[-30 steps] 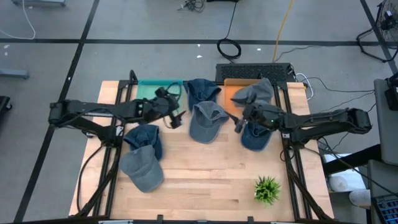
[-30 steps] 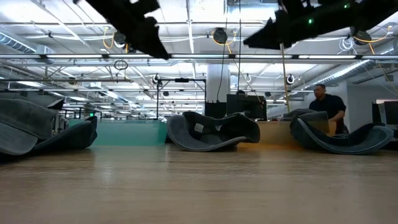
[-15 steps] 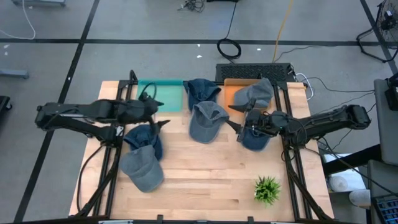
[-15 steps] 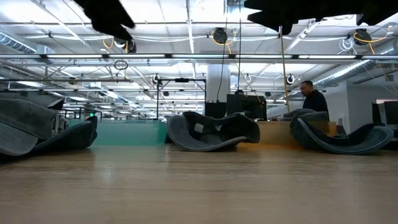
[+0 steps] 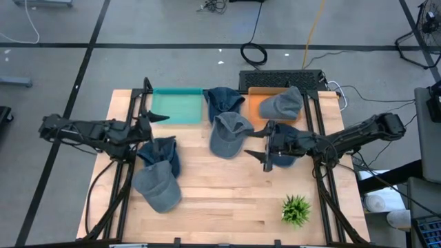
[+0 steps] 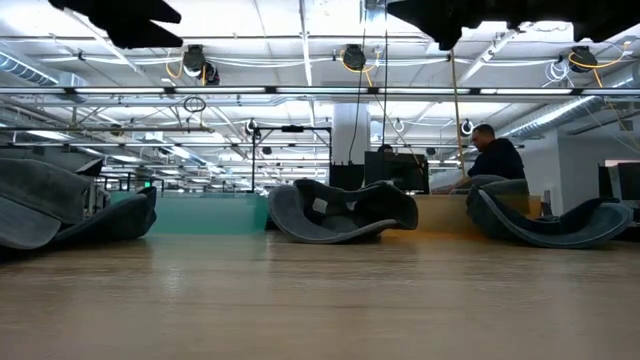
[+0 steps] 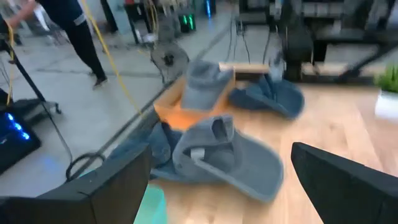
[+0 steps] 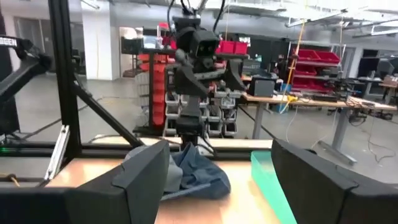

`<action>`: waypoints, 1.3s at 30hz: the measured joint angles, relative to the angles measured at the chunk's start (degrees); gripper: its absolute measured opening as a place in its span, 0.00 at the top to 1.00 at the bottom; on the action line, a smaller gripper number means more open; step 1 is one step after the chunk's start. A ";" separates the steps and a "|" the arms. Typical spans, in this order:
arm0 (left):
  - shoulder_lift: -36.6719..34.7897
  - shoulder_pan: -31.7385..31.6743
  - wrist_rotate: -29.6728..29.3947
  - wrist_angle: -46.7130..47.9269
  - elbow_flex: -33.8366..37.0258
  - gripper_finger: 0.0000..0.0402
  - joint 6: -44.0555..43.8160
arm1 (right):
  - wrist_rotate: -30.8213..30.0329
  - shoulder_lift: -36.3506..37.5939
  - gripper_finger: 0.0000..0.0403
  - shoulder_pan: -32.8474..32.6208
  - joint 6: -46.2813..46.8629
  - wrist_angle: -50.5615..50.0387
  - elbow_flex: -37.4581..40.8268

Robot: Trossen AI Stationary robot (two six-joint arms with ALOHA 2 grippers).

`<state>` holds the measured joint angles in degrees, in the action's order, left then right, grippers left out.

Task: Pick & Place hat
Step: Put the top gray cap into the orange bin

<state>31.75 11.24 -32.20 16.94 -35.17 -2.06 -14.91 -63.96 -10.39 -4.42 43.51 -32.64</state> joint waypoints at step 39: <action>-1.76 0.00 6.83 -11.03 8.12 0.02 -6.23 | -3.09 -1.16 0.33 -0.07 2.29 -1.79 0.02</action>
<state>30.00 11.25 -25.36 5.91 -27.05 -8.29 -18.00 -65.12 -10.46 -2.13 41.71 -32.62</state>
